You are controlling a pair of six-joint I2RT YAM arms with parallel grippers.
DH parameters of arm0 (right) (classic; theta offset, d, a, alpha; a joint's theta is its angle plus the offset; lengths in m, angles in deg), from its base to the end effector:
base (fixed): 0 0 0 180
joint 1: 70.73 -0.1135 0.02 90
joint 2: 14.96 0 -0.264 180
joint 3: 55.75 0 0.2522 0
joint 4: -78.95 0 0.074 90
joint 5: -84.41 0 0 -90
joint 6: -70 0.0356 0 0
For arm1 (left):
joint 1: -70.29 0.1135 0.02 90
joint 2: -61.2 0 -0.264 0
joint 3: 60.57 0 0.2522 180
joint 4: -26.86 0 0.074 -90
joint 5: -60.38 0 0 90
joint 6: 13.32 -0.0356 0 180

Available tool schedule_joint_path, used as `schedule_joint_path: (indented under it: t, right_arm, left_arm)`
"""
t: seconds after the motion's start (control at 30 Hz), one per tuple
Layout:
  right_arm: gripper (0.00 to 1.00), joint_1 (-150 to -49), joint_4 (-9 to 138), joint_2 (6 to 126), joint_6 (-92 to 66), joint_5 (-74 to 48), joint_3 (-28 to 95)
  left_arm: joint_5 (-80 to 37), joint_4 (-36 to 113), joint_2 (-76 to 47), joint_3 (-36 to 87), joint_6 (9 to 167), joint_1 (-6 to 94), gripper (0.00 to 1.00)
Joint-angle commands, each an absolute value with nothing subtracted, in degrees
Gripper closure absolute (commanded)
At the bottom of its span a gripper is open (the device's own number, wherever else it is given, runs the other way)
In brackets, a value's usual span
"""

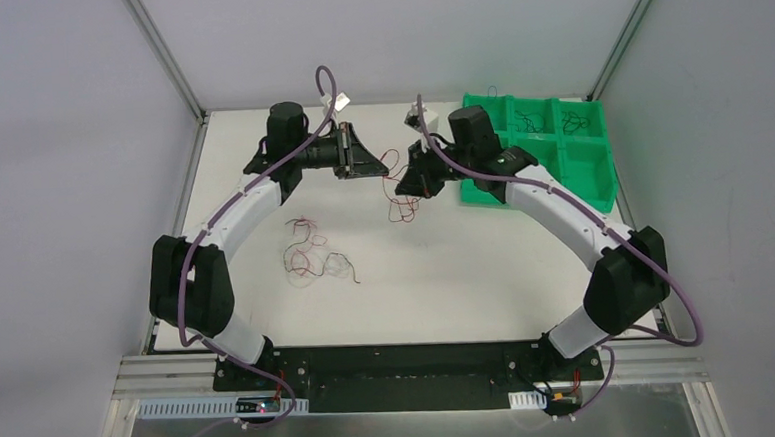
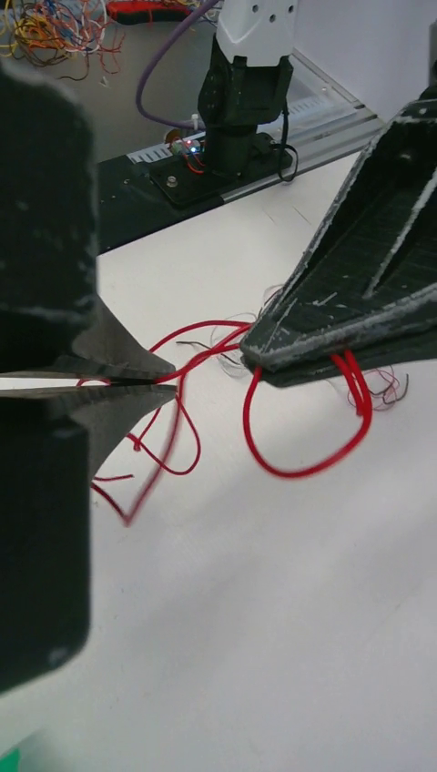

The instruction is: Untangle the cables

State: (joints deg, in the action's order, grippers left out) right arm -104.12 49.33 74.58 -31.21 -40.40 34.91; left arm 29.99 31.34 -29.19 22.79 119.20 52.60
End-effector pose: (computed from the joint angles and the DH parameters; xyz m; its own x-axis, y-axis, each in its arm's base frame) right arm 0.2900 0.2155 0.3332 -0.2215 -0.3372 -0.9150 -0.9316 0.3506 0.0963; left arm 0.3358 -0.1393 0.3283 -0.7883 -0.1075 -0.6059 0.5783 0.2069 -0.7891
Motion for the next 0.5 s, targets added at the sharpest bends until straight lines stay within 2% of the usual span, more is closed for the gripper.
schedule_joint_path:
  t: [0.0,0.23,0.37,0.47]
  right_arm:
    - [1.0,-100.2,47.9,68.7,-29.8,-38.5,36.9]
    - [1.0,-96.5,44.4,63.2,-30.1,-36.3,38.4]
    - [1.0,-96.5,43.0,61.9,-33.0,-34.5,38.5]
    - [0.73,-96.5,41.9,62.2,-35.7,-32.6,39.8]
  left_arm:
    - [31.6,26.3,-26.8,24.4,123.0,52.4,1.0]
    - [31.7,23.5,-28.9,27.5,124.9,52.4,1.0]
    - [34.2,17.0,-30.0,28.4,128.8,51.8,1.0]
    - [35.7,16.5,-30.8,29.9,129.7,50.9,1.0]
